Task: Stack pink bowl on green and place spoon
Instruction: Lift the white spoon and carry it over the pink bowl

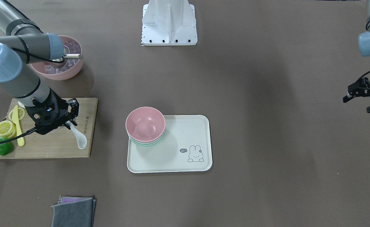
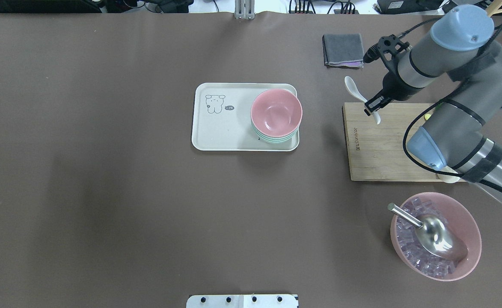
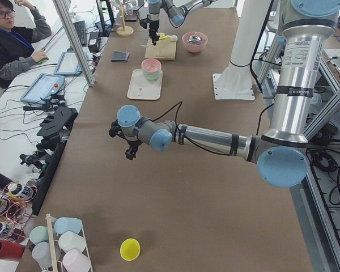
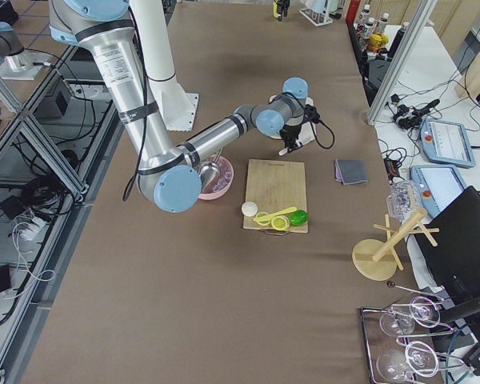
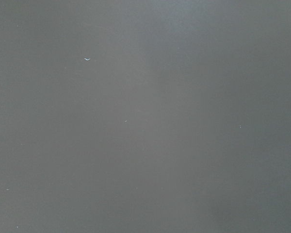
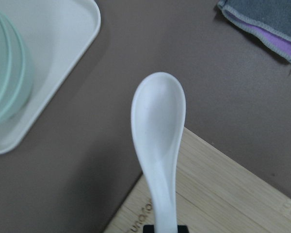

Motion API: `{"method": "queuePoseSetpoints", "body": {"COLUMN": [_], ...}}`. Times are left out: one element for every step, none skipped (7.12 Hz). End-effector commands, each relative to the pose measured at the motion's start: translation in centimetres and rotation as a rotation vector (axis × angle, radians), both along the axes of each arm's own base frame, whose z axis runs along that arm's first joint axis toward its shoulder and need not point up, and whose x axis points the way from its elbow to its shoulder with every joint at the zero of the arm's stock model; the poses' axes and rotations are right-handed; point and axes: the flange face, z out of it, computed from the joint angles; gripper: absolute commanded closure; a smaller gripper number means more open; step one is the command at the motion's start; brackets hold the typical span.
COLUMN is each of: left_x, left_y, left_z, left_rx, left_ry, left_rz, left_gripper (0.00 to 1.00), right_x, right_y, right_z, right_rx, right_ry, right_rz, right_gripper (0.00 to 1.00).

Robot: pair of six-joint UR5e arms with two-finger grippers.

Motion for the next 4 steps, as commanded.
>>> {"method": "queuePoseSetpoints", "body": {"left_x": [0.0,0.0,0.0,0.1], "left_y": [0.0,0.1,0.1,0.2], "left_z": [0.1,0.2,0.3,0.5], "left_rx": [-0.002,-0.003,-0.005,-0.008], "left_ry": [-0.002,-0.002,-0.002,-0.003], "left_rz": [0.0,0.0,0.0,0.002], "left_gripper": [0.01,0.01,0.01,0.01], "right_x": [-3.9,-6.0,-8.7,-11.2], "right_y": [1.9,2.8,4.0,4.6], "right_z": [-10.1,-12.9,-15.0,-17.2], "right_rx": [-0.292,-0.382,-0.419,-0.443], "right_ry": [0.001,0.005,0.05,0.123], "right_rz": [0.203,0.316,0.363,0.393], "right_gripper": [1.0,1.0,1.0,1.0]}}
